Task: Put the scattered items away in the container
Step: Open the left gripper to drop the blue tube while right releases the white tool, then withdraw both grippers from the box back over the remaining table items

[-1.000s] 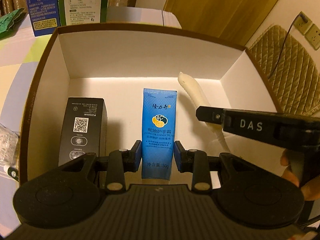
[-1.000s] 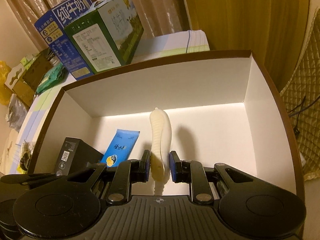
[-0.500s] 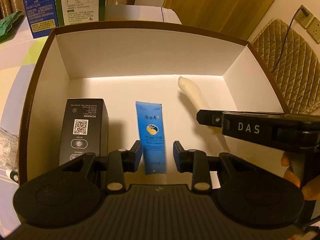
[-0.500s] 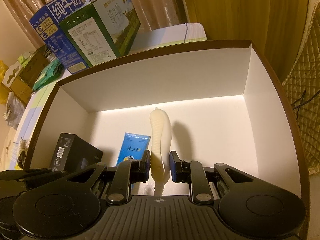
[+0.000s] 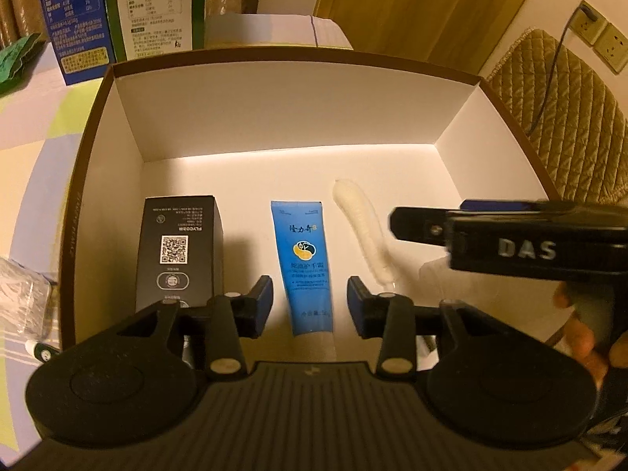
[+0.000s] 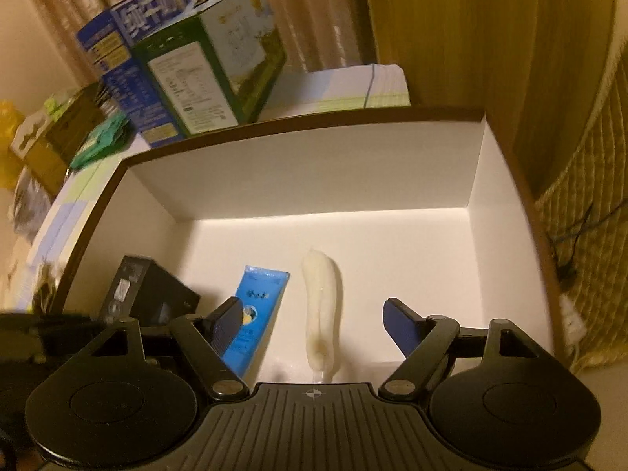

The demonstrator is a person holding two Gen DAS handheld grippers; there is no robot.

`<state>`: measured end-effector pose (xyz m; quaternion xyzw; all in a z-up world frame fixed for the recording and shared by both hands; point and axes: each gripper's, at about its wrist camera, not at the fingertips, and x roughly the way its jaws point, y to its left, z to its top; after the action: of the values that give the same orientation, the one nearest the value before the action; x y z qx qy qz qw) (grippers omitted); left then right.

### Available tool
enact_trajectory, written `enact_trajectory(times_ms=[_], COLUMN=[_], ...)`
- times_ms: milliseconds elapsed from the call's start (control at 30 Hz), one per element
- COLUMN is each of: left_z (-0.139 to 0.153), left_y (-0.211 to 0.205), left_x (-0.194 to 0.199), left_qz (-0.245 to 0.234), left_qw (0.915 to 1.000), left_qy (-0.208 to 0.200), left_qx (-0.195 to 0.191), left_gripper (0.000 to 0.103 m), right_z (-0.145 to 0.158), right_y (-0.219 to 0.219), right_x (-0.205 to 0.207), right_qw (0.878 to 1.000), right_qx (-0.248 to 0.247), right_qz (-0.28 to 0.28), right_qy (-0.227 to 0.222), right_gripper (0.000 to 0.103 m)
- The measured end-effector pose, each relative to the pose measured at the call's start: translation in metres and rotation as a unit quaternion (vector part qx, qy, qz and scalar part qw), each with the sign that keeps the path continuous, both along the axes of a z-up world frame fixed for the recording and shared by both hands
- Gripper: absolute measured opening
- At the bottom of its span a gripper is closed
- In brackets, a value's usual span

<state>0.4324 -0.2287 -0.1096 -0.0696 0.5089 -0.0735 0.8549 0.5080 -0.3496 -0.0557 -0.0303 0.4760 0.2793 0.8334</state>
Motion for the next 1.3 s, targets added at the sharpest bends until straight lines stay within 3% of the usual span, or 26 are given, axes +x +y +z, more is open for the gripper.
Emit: enact_trajectory(times_ms=[100, 167, 533, 600, 933, 1300], left_z=[0.002, 0.004, 0.017, 0.02, 0.036, 0.052], left_y=[0.001, 0.002, 0.0, -0.001, 0.001, 0.007], left_x=[-0.003, -0.005, -0.018, -0.02, -0.036, -0.055], left_qz=[-0.005, -0.007, -0.031, -0.033, -0.045, -0.056], left_qw=[1.0, 1.0, 0.9993, 0.9991, 0.9977, 0.9969], left_qy=[-0.002, -0.002, -0.009, -0.012, -0.031, -0.046], left_qx=[0.004, 0.005, 0.02, 0.023, 0.039, 0.031], left_gripper=[0.043, 0.05, 0.064, 0.073, 0.074, 0.074], right_z=[0.003, 0.006, 0.016, 0.019, 0.032, 0.047], right_y=[-0.008, -0.013, -0.024, -0.024, -0.023, -0.028], right_x=[-0.005, -0.009, -0.032, -0.035, -0.056, -0.081], right_qw=[1.0, 1.0, 0.999, 0.999, 0.999, 1.0], right_qx=[-0.012, -0.018, -0.022, -0.02, -0.019, -0.005], right_qz=[0.014, 0.02, 0.041, 0.042, 0.034, 0.017], right_qy=[0.002, 0.001, 0.02, 0.019, 0.004, -0.011], right_gripper=[0.097, 0.1, 0.101, 0.101, 0.101, 0.101])
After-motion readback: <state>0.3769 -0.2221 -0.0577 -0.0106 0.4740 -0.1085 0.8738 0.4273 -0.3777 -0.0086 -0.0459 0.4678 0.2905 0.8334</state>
